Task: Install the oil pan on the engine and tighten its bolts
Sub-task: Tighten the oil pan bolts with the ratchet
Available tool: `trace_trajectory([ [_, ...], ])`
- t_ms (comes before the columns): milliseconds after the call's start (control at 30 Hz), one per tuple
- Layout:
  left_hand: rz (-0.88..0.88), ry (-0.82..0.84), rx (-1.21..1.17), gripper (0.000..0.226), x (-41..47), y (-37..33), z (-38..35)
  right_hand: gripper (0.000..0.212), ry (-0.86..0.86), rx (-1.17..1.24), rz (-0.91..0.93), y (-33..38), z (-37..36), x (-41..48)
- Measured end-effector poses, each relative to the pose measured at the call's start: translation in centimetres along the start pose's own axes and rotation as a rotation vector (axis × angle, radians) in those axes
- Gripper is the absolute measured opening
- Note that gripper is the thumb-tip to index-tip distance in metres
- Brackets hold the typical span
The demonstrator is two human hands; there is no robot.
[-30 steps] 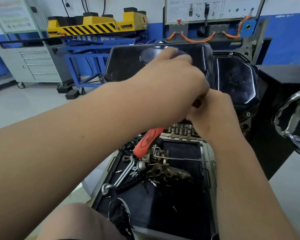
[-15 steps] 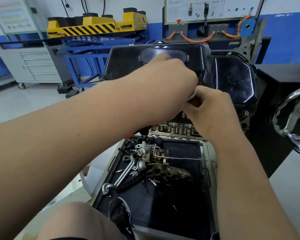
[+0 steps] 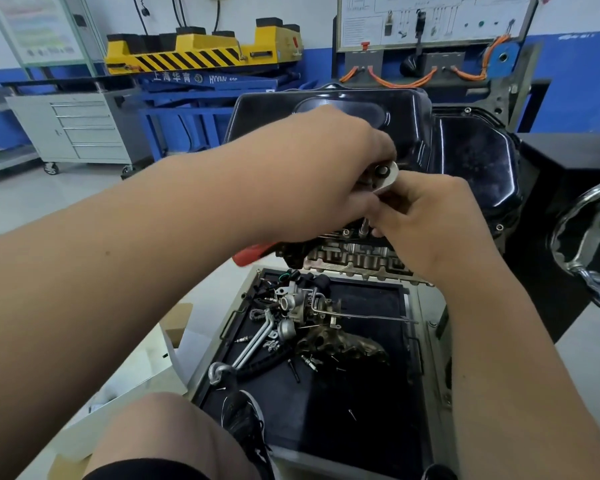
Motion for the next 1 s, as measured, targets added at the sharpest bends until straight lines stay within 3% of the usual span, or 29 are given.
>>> trace_trajectory([
  [133,0.003,0.099,0.033,0.026,0.1,0.39,-0.22,0.016,0.049,-0.002,-0.077,-0.4,-1.03,0.14],
  [267,-0.022,0.048,0.06,0.034,0.41,0.23,-0.01,0.011,0.021,0.073,-0.095,-0.28,-1.17,0.23],
  [833,-0.036,0.026,0.066,0.03,0.46,0.3,-0.5,0.023,0.027,0.061,-0.076,-0.19,-1.15,0.16],
  [1000,-0.036,0.029,0.05,0.035,0.4,0.42,-0.67,0.017,0.038,0.063,-0.079,-0.22,-1.3,0.18],
])
Point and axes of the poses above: each hand's wrist, its own x-axis towards the middle knuckle, its own z-axis out of the back of the hand, y = z × x, the point moved 2 cm from there along x, towards the middle knuckle, and after that the axes turned 10 degrees about -y, right-handed, at the moved point
